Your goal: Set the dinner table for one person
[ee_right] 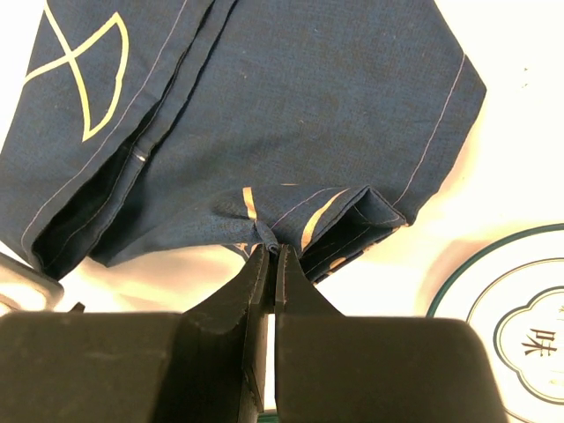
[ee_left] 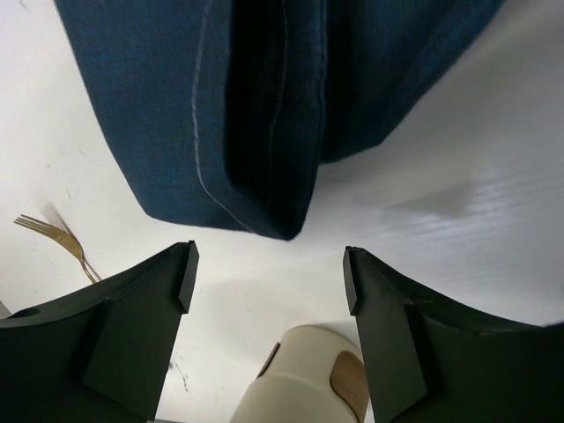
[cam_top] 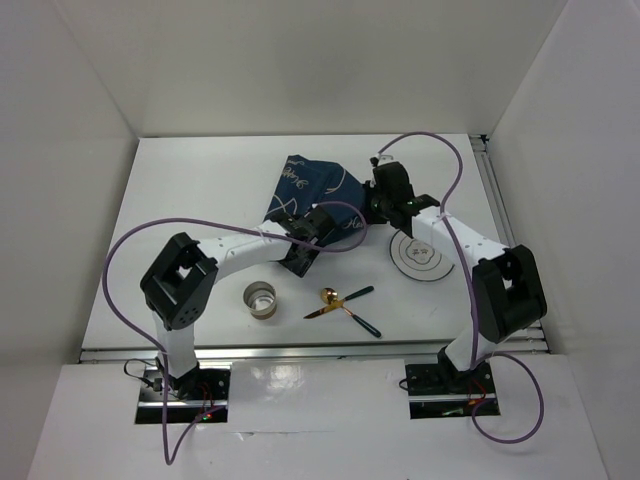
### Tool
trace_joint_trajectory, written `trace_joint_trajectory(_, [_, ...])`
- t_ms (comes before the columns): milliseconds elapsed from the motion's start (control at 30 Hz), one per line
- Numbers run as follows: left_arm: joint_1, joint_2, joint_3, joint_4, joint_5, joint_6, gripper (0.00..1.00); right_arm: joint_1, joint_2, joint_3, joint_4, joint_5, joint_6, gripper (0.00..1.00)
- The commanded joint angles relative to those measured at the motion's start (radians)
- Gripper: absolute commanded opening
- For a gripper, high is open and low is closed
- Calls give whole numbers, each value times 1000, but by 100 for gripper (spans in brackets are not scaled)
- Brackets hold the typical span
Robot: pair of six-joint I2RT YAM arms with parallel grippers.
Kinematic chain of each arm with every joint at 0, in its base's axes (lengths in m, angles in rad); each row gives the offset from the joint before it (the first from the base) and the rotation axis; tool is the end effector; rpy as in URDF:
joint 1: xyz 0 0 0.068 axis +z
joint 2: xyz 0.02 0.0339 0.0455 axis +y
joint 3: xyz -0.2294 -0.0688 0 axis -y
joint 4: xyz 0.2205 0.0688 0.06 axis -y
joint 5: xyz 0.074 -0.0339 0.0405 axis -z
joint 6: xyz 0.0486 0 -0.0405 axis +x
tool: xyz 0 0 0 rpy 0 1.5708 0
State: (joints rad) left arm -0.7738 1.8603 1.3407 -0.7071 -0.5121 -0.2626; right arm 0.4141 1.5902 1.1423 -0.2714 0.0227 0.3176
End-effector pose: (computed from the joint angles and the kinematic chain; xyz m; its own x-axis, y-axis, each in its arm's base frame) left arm 0.2641 -0.2247 0.1664 -0.7777 0.4435 -0.4455 0.2993 0.8845 0.3579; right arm 0.3130 0.1364 0.2207 -0.6937 0.0361 -0.7193 -0.1789 0.9588 0.2207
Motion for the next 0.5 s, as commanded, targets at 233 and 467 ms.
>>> trace_joint_trajectory(233, [-1,5,26,110,-95,28,79,-15,-45,7,9,-3,3,0])
trace_joint_trajectory(467, [21,14,26,110,-74,28,66,-15,-45,7,0,-3,3,0])
